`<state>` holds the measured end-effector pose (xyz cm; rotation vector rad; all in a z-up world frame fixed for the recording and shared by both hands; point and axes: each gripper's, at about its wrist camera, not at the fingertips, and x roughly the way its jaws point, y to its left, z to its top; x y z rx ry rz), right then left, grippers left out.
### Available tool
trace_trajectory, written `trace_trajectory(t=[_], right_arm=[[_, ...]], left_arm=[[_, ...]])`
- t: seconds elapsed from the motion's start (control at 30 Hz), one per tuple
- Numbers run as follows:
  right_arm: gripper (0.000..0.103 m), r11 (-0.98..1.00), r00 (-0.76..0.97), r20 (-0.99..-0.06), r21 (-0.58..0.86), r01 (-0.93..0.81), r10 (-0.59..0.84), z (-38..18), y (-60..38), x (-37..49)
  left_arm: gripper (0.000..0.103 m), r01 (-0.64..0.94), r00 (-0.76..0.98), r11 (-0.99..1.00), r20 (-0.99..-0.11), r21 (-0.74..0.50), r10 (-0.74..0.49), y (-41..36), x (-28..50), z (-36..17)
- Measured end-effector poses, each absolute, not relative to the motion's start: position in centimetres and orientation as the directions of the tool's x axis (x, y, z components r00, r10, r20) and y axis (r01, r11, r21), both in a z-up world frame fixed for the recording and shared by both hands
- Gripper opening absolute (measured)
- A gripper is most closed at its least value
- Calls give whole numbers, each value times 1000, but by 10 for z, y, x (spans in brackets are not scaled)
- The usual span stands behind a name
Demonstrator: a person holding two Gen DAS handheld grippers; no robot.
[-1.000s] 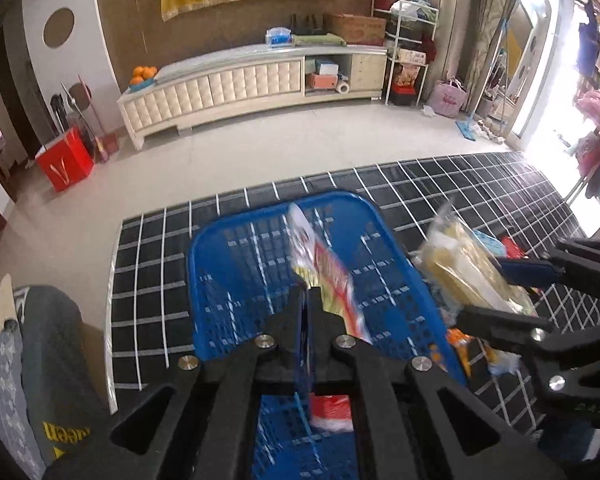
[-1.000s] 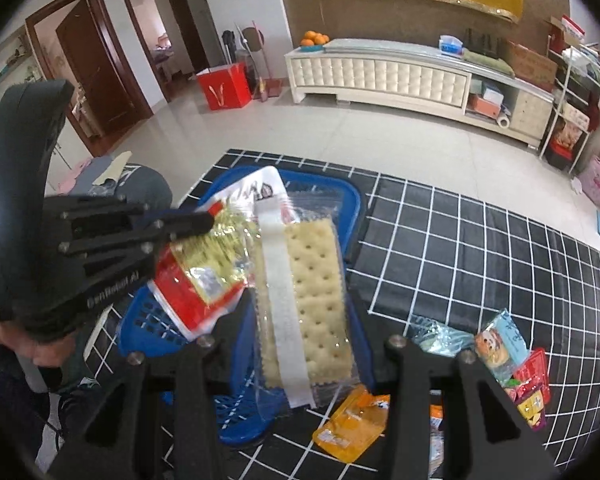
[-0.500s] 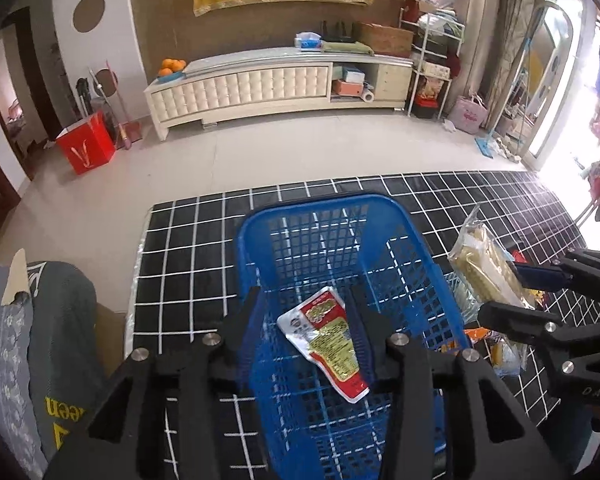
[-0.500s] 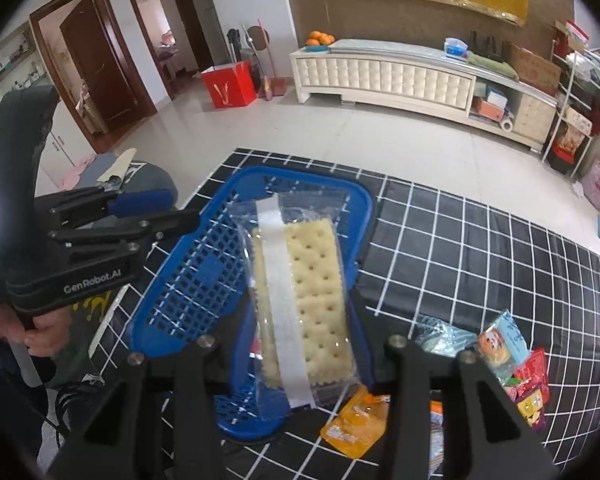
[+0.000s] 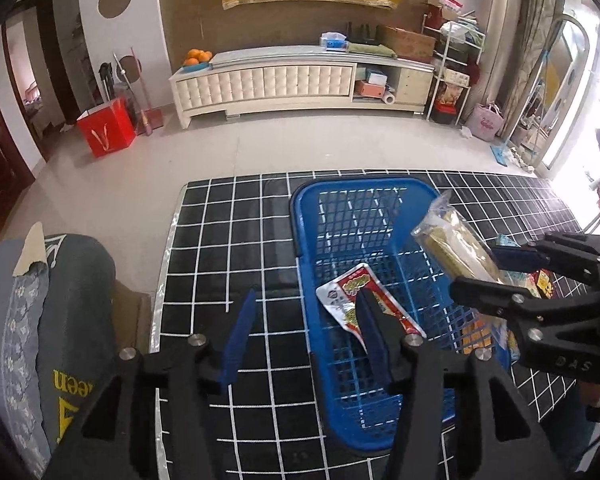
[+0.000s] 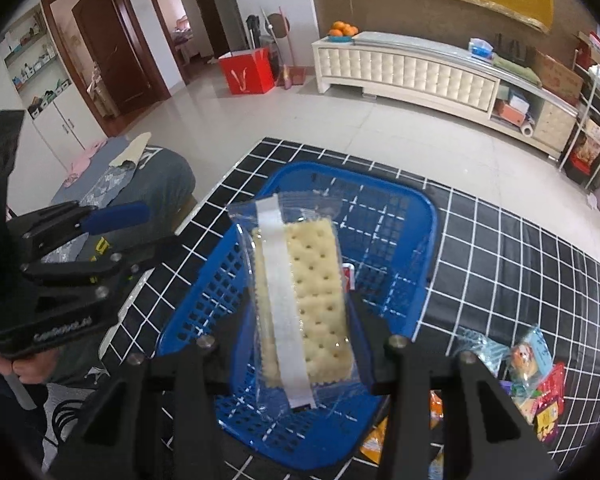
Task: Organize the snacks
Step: 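Open the left tool to drop the red packet into the basket, then lower the cracker pack into the basket and open the right tool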
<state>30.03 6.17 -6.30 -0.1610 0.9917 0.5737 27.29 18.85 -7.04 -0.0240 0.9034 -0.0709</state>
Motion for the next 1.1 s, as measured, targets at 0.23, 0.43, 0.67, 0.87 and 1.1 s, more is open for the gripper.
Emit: trace_trajectory(t=[0.23, 0.43, 0.67, 0.87, 1.1], right_arm=[[48, 856, 421, -852, 58, -514, 311, -77, 74, 325], [85, 871, 475, -854, -58, -488, 210, -84, 78, 338], [95, 883, 518, -834, -82, -462, 193, -77, 63, 331], [95, 893, 517, -830, -52, -446, 210, -58, 40, 313], [95, 911, 539, -812, -24, -412, 223, -34, 8, 286]], left_arm=[[55, 39, 607, 996, -790, -77, -85, 198, 281, -82], [55, 51, 596, 994, -796, -98, -110, 195, 294, -90], [55, 67, 604, 993, -788, -101, -121, 182, 290, -83], [55, 78, 612, 992, -781, -98, -125, 168, 276, -72], [55, 102, 627, 991, -769, -84, -129, 141, 254, -52]])
